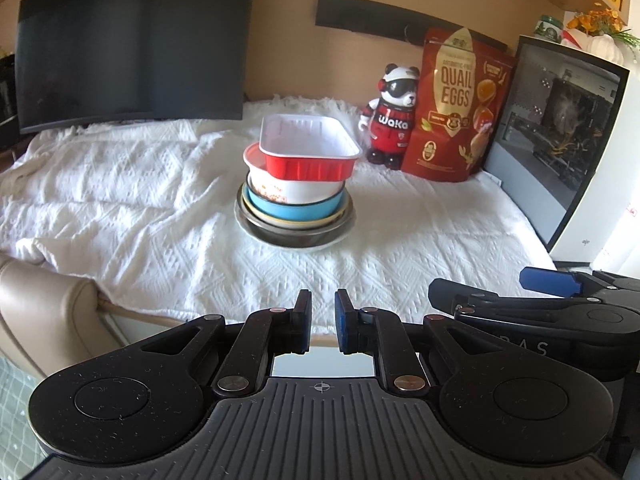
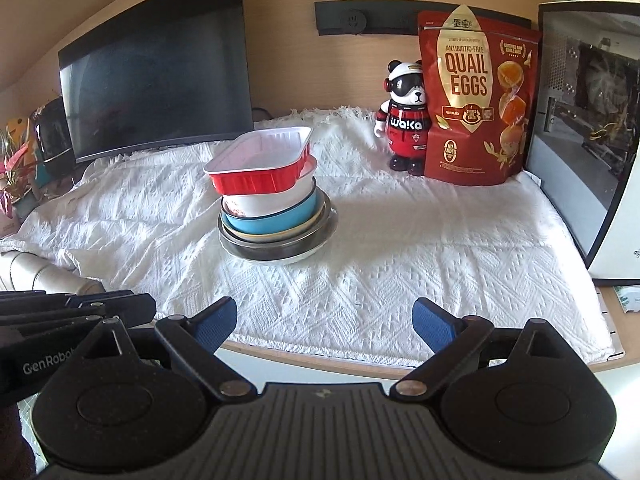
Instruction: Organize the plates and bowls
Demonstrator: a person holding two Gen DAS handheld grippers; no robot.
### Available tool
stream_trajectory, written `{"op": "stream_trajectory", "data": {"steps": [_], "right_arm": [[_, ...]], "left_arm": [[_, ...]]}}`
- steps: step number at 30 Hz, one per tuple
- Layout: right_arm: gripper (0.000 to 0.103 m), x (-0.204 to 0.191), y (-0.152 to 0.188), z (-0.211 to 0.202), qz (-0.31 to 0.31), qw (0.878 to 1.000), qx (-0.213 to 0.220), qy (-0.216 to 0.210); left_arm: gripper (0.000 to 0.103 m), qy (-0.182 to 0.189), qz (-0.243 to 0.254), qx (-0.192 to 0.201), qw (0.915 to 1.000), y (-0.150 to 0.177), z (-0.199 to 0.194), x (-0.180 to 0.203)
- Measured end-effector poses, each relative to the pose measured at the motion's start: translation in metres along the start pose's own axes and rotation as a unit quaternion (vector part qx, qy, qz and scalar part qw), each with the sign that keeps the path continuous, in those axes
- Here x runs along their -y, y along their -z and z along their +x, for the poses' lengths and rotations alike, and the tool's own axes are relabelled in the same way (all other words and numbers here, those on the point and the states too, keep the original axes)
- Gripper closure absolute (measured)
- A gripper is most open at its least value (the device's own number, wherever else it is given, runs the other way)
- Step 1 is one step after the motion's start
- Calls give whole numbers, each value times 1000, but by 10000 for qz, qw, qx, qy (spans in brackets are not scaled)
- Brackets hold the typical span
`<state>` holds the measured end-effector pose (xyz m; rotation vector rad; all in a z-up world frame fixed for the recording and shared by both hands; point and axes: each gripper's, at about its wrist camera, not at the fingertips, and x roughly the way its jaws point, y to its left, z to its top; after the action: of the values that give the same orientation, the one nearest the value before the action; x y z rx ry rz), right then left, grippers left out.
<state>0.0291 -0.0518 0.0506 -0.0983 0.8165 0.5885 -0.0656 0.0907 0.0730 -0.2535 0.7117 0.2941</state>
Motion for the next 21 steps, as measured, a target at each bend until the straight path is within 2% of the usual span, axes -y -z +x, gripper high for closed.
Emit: {"op": "stream_trajectory", "data": {"steps": [21], "right_arm": [[8, 4, 2, 4, 15, 9999, -117, 23]], "left_arm": [[88, 43, 13, -69, 10000, 1, 4, 1]]}}
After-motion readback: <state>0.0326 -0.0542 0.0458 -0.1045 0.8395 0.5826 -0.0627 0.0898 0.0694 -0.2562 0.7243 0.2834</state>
